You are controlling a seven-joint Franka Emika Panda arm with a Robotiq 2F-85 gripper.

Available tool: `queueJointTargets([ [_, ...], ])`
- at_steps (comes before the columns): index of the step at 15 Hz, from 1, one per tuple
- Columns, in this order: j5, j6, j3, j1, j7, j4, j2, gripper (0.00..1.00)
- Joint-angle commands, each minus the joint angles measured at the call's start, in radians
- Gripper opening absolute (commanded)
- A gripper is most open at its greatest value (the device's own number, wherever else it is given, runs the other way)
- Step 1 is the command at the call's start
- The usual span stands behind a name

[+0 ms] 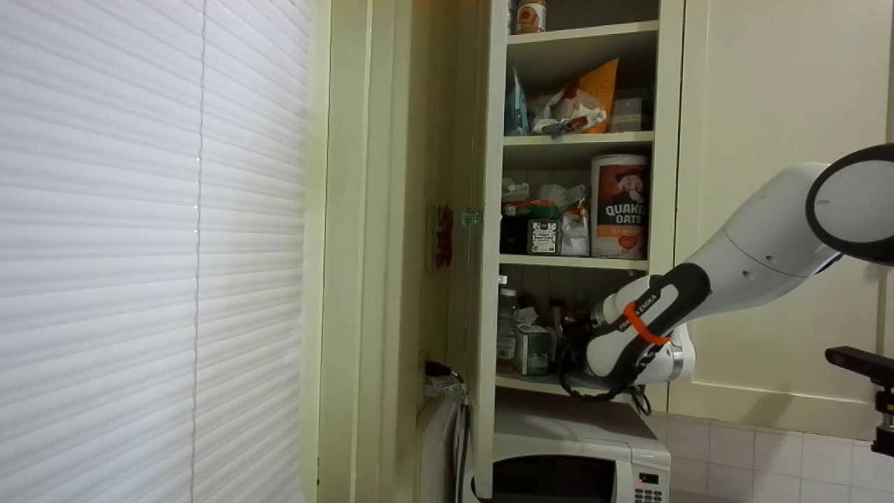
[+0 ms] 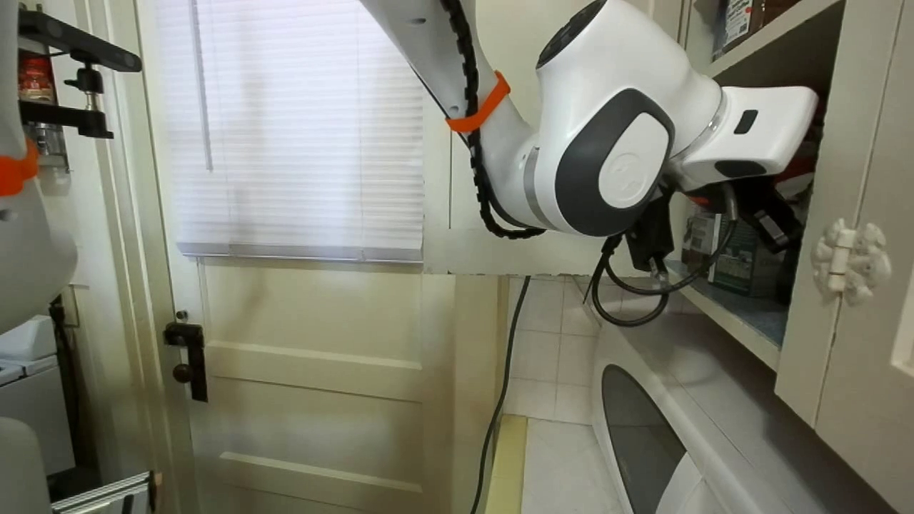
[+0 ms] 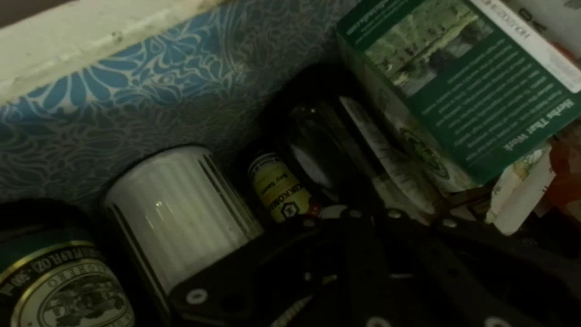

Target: Put the bottle in the top cabinet

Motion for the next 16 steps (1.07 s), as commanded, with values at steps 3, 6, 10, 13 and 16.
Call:
queueJointTargets([
  [3,0.096,0.04,-0.039,0.062,-0.026,0.058,0.071,0.0],
  [6,0.116,0.053,-0.042,0.081,-0.021,0.093,0.103,0.0],
  [10,0.218,0.069,-0.02,0.083,-0.088,0.144,0.146,0.0],
  [13,0.289,0.079,-0.013,0.089,-0.145,0.174,0.17,0.0],
  [16,0.342,0.087,-0.011,0.096,-0.19,0.2,0.192,0.0],
])
